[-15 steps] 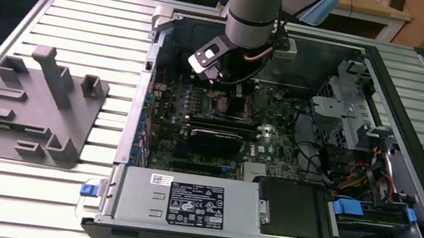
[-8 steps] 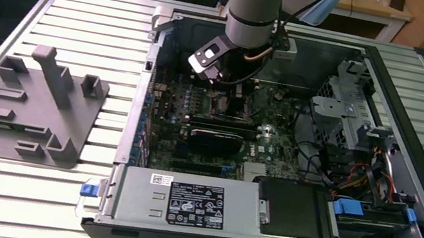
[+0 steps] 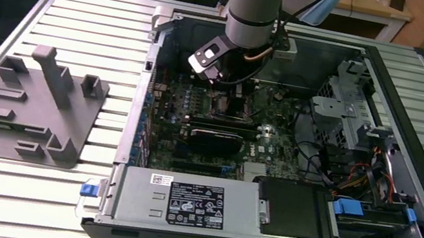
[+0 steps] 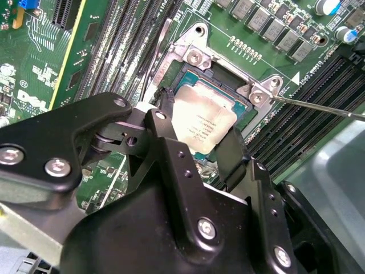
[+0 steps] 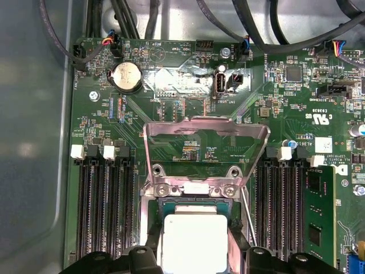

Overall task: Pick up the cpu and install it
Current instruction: 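Place the cpu into insertion slot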

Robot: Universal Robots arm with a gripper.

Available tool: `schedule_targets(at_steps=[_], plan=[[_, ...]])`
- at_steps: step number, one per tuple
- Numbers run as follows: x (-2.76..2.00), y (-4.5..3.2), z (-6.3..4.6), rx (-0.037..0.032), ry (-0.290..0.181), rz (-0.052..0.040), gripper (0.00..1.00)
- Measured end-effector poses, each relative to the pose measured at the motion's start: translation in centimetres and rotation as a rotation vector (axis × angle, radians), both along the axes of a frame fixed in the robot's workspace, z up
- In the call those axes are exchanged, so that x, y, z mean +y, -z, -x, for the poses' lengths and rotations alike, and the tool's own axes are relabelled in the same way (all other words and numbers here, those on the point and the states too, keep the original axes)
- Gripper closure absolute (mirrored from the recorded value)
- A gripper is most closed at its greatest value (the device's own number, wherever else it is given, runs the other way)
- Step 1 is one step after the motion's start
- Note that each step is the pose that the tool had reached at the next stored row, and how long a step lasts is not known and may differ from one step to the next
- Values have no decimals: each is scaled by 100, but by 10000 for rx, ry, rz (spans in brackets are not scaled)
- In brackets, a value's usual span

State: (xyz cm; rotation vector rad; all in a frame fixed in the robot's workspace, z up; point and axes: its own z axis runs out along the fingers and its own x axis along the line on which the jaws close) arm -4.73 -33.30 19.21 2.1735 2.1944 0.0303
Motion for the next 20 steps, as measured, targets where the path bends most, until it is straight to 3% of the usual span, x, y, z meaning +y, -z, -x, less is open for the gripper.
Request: schedule_targets(at_steps=[7, 8, 12, 20], plan=[[1, 4, -1, -5, 0, -7, 45], [1, 3, -1, -4, -1, -5, 39], [0, 2, 0, -1, -1, -1, 39], [0, -87, 0, -2, 0, -2, 39]])
